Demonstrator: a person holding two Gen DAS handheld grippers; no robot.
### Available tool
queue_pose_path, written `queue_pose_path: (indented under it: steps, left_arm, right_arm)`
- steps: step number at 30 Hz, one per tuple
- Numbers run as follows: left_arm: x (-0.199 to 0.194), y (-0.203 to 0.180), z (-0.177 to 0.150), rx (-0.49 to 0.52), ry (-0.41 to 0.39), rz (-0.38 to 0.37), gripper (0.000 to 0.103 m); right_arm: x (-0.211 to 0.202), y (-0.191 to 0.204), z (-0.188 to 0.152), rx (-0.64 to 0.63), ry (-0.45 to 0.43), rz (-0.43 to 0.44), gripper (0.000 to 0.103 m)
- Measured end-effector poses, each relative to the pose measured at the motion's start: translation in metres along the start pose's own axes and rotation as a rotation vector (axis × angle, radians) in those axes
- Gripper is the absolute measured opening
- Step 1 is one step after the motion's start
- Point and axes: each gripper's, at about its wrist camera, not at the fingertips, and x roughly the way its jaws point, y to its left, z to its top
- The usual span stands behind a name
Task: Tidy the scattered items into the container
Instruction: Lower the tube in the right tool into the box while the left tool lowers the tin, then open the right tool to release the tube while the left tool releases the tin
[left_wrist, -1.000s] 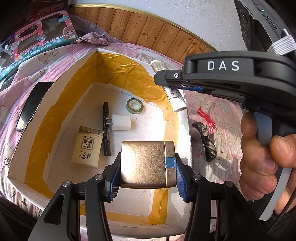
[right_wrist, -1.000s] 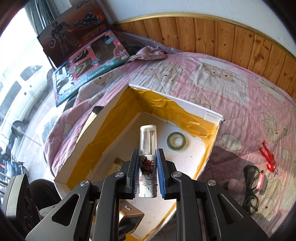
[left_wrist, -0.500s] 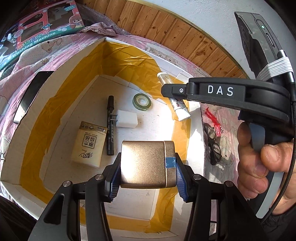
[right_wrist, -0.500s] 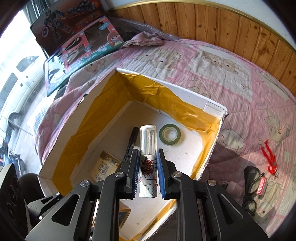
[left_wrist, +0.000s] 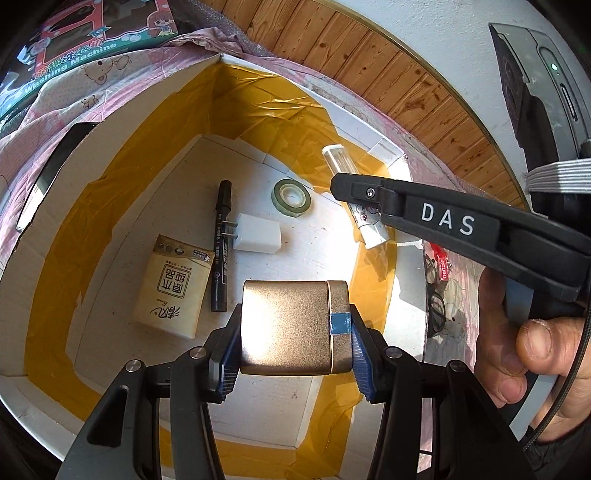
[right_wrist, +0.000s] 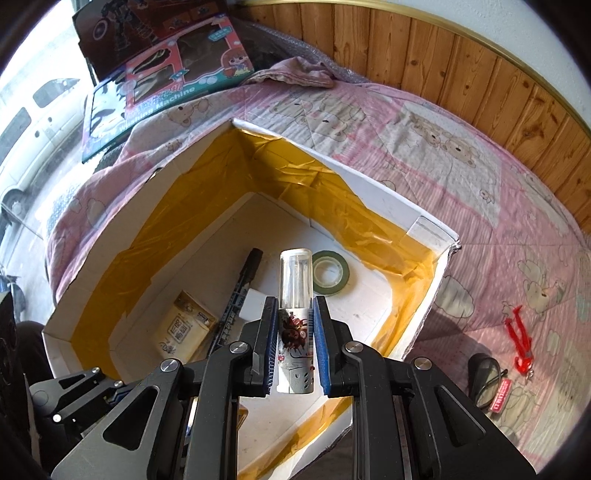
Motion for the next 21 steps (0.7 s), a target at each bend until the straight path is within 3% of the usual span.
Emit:
queue_pose_path:
  steps: [14, 15, 17, 21]
  left_arm:
    - [0.009, -0.007, -0.004, -0.015, 0.044, 0.043, 0.052]
    - [0.011, -0.006, -0.004, -0.020, 0.049, 0.045, 0.052]
    - [0.012, -0.004, -0.003, -0.030, 0.065, 0.032, 0.053]
    - [0.005, -0.004, -0.003, -0.032, 0.051, 0.035, 0.063]
  right_arm:
    - [0.019, 0.007, -0.006, -0.135, 0.058, -0.065, 0.020]
    - [0.018, 0.006, -0.006, -0.133, 0.056, -0.061, 0.022]
    - [0.012, 0.004, -0.006, -0.118, 0.038, -0.053, 0.038]
    - [-0.014, -0.003, -0.006, -0.068, -0.030, -0.019, 0.038]
